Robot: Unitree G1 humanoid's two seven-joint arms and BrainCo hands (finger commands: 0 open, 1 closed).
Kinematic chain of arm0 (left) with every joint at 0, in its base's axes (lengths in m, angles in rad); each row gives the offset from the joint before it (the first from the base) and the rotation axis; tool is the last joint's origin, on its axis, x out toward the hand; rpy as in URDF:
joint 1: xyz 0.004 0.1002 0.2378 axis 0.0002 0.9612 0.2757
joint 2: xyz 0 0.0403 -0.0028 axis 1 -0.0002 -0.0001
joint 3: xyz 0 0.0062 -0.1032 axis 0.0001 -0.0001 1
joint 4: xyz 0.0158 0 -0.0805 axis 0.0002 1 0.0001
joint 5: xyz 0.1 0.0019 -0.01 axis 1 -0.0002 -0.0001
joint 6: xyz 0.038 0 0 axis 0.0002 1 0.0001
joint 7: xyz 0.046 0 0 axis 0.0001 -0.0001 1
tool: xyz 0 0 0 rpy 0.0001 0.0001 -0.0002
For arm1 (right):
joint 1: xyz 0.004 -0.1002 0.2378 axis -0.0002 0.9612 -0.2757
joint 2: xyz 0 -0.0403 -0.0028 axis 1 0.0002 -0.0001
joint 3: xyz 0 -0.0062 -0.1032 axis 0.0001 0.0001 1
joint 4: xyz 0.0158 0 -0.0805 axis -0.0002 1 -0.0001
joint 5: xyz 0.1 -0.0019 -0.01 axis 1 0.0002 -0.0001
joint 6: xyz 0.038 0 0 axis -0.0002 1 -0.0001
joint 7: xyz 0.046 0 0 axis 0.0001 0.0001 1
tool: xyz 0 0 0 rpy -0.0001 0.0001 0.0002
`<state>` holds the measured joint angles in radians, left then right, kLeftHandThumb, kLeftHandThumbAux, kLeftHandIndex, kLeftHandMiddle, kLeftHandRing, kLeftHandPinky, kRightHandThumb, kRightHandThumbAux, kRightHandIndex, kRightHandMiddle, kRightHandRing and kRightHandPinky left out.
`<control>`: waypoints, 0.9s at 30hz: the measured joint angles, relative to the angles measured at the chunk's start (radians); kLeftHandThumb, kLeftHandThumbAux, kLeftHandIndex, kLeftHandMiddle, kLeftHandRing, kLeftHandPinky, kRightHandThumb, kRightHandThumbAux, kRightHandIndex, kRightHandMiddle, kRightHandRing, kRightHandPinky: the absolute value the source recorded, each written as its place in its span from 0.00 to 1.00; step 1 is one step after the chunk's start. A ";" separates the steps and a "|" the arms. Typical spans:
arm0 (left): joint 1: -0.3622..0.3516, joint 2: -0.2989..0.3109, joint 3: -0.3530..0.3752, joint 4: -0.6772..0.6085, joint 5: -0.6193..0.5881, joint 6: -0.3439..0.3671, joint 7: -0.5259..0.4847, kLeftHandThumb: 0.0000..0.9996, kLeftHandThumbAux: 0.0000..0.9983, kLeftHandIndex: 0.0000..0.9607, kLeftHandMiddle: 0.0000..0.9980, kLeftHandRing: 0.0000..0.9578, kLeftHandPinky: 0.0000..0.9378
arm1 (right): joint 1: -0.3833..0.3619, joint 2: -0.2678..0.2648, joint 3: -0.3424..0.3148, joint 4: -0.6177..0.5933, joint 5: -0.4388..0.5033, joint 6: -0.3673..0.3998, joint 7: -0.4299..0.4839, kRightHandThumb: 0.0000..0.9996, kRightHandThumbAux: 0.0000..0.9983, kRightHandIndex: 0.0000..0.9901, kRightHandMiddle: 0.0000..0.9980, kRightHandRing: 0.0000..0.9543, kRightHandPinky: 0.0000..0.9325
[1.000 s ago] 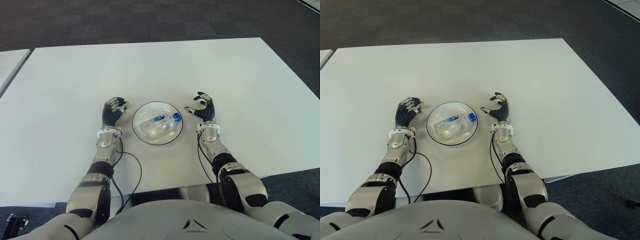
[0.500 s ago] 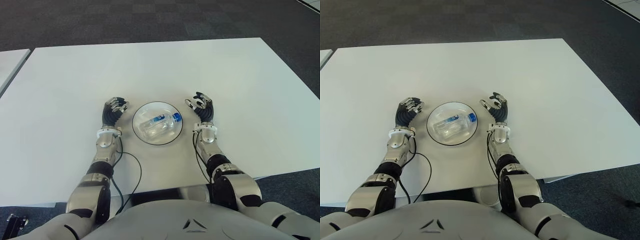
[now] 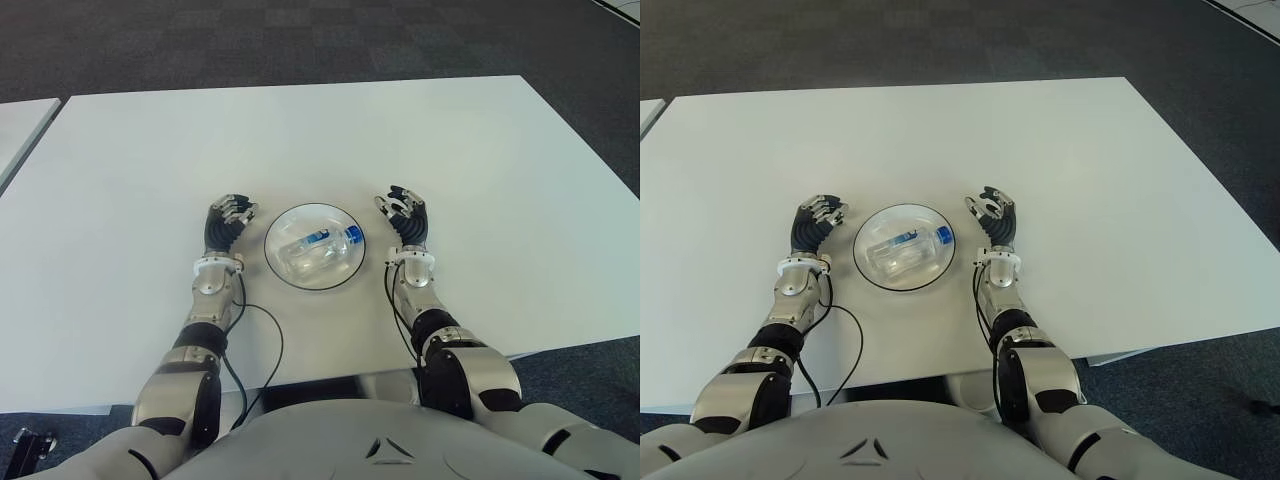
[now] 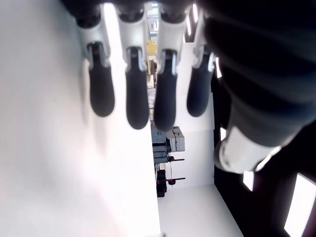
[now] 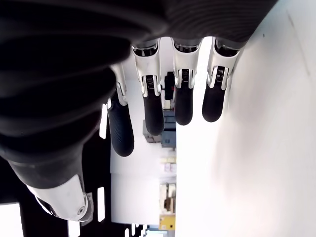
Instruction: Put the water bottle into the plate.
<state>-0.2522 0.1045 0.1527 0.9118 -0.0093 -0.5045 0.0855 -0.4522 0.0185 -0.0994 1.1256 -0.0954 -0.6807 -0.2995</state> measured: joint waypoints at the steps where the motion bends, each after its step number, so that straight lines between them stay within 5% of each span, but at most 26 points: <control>1: 0.000 0.000 0.000 0.000 0.000 0.001 0.000 0.70 0.73 0.44 0.47 0.49 0.51 | -0.001 0.000 0.000 0.001 0.000 0.000 0.003 0.71 0.73 0.44 0.63 0.66 0.65; 27: -0.010 -0.003 0.002 0.026 0.000 -0.013 0.001 0.70 0.73 0.44 0.47 0.48 0.50 | -0.018 -0.033 0.004 -0.006 0.002 0.082 0.124 0.71 0.73 0.43 0.58 0.61 0.61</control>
<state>-0.2625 0.1020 0.1551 0.9376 -0.0095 -0.5180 0.0863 -0.4703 -0.0149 -0.0957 1.1199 -0.0933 -0.5991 -0.1753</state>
